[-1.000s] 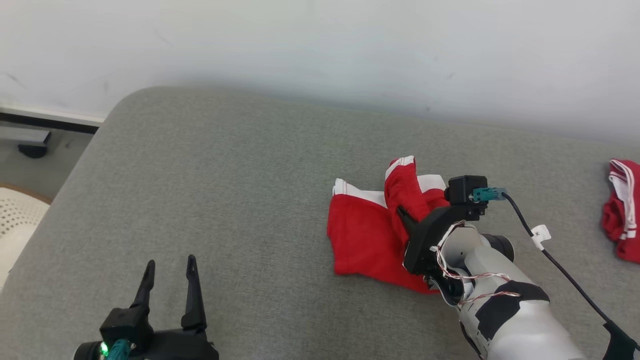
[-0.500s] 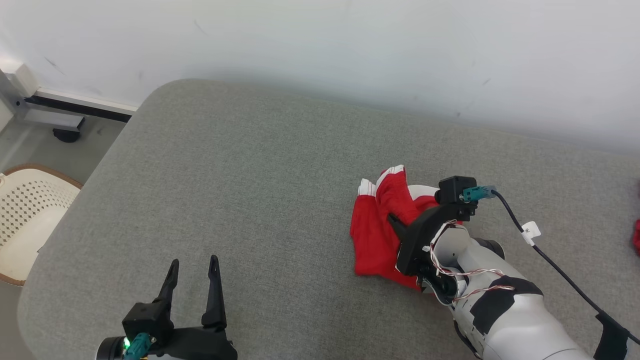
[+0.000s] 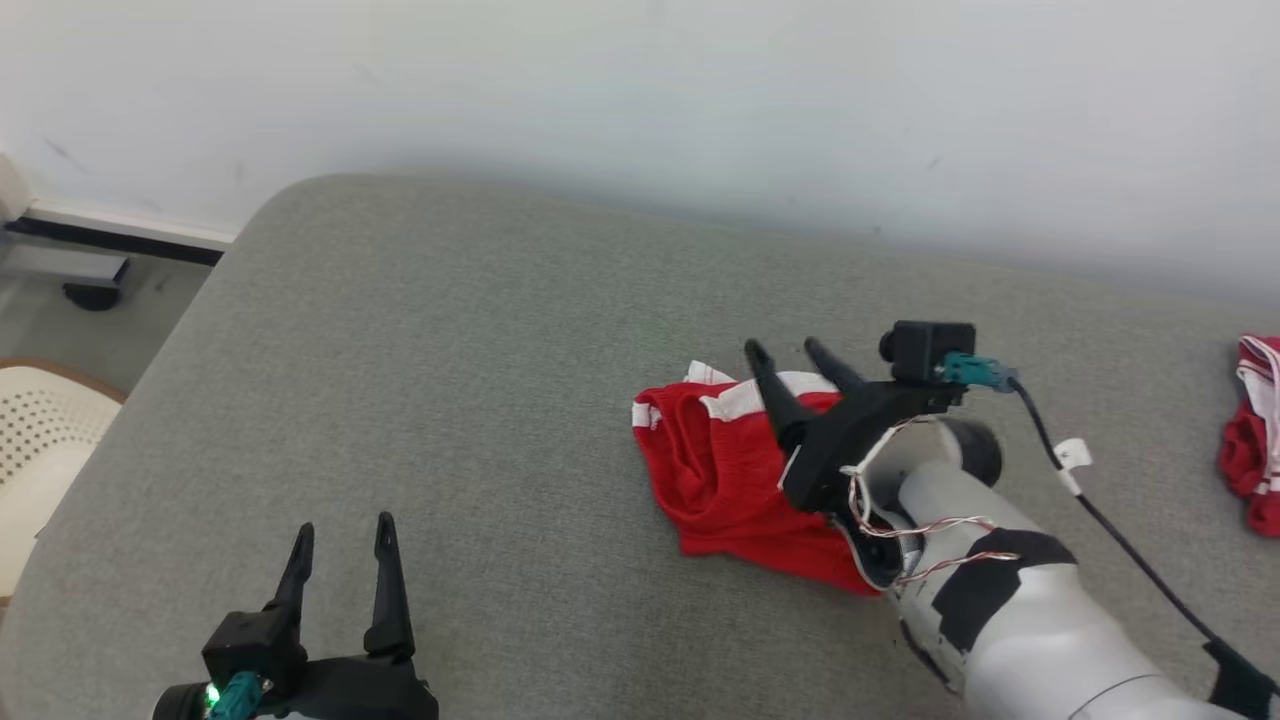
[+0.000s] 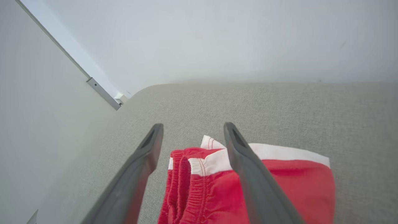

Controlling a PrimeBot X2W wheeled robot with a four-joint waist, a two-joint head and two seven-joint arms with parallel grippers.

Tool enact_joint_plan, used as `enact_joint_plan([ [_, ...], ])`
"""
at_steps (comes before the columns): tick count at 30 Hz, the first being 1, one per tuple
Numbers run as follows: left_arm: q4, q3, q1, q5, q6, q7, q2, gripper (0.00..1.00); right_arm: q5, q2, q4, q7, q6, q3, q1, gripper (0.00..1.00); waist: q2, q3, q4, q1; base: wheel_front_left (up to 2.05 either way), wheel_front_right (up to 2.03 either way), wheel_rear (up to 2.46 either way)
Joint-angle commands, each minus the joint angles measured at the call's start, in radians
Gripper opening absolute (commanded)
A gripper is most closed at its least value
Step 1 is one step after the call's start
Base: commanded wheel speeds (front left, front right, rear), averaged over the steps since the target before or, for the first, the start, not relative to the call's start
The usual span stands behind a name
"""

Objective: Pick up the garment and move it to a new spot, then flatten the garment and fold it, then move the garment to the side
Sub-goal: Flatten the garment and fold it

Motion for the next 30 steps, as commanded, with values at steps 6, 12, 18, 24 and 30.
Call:
enact_joint_plan([
  [6, -0.036, 0.025, 0.037, 0.019, 0.011, -0.003, 0.020, 1.00, -0.088, -0.113, -0.067, -0.108, -0.003, -0.018, 0.014, 1.00, 0.0000, -0.013, -0.075, 0.0000, 0.00, 0.00, 0.00],
  [12, -0.067, 0.042, 0.068, 0.029, 0.028, -0.003, 0.038, 1.00, -0.263, -0.219, -0.273, -0.110, -0.003, -0.246, 0.161, 1.00, 0.0000, -0.023, -0.128, 0.0000, 0.00, 0.00, 0.00],
  [18, -0.101, 0.042, 0.103, 0.046, 0.048, 0.007, 0.061, 1.00, -0.433, -0.200, -0.498, -0.110, -0.003, -0.503, 0.430, 1.00, 0.0000, -0.050, -0.153, 0.0000, 0.00, 0.00, 0.00],
  [24, -0.135, 0.037, 0.141, 0.062, 0.065, 0.027, 0.084, 1.00, -0.566, -0.116, -0.739, -0.110, -0.003, -0.636, 0.663, 1.00, 0.0000, -0.075, -0.167, 0.0000, 0.00, 0.00, 0.00],
  [30, -0.170, 0.035, 0.174, 0.091, 0.093, 0.040, 0.106, 1.00, -0.639, -0.024, -0.917, -0.106, -0.003, -0.675, 0.835, 1.00, 0.0000, -0.087, -0.181, 0.0000, 0.00, 0.00, 0.00],
])
